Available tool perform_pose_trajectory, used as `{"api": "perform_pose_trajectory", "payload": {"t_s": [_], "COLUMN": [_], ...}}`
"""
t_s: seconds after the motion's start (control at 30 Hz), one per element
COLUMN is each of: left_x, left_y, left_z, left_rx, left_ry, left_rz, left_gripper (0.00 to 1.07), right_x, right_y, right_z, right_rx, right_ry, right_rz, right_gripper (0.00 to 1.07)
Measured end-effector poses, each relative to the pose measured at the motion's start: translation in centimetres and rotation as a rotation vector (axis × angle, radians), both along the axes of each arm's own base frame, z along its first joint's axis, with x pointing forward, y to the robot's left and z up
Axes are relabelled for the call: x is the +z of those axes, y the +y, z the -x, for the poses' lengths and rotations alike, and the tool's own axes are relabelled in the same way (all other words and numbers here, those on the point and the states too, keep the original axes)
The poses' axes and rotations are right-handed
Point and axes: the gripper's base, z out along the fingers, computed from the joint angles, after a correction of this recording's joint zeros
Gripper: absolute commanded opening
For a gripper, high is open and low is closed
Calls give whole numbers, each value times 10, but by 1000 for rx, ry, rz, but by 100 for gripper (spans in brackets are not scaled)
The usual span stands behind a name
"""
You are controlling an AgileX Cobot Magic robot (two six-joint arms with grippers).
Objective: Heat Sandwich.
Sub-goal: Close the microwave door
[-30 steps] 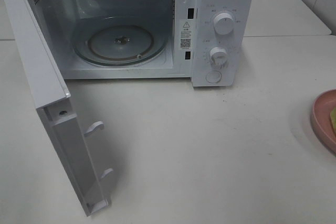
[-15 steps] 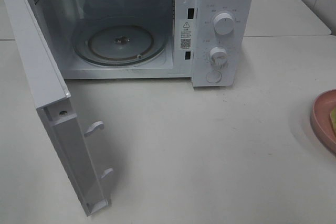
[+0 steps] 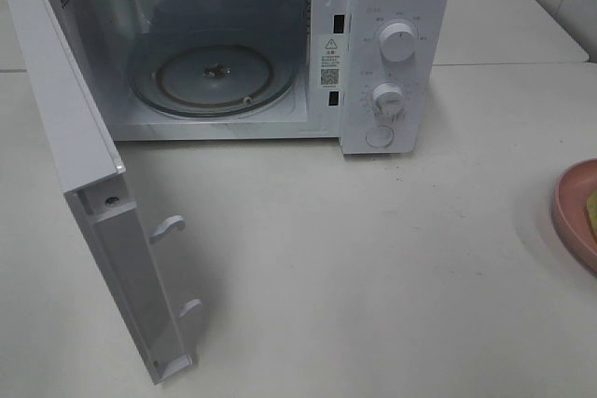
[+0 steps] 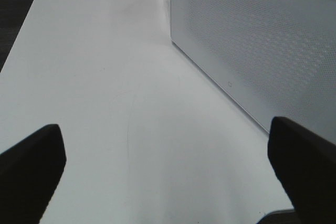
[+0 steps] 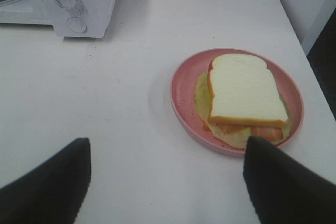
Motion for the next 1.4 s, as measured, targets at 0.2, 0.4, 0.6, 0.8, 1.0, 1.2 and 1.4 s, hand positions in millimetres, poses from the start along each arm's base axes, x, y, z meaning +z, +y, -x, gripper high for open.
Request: {"api": "perform_pose_trajectory", "payload": {"t_s": [0.2,0.4,0.6,0.8,1.0,1.2,1.4], "left_x": [0,0,0,0,0,0,0], "left_y": [0,0,0,0,0,0,0], "left_z": [0,0,0,0,0,0,0], "left_rx": [0,0,0,0,0,0,0], "left_ry": [0,0,0,0,0,0,0], "left_rz": [0,0,0,0,0,0,0], "left_gripper": [101,101,101,101,101,101,101], "right_x": [0,0,0,0,0,0,0], "right_y": [0,0,0,0,0,0,0], "right_z": [0,0,0,0,0,0,0], "right_rx": [0,0,0,0,0,0,0], "right_ry": [0,0,0,0,0,0,0], "right_rz": [0,0,0,0,0,0,0], "right_gripper": [76,76,76,76,76,76,76]}}
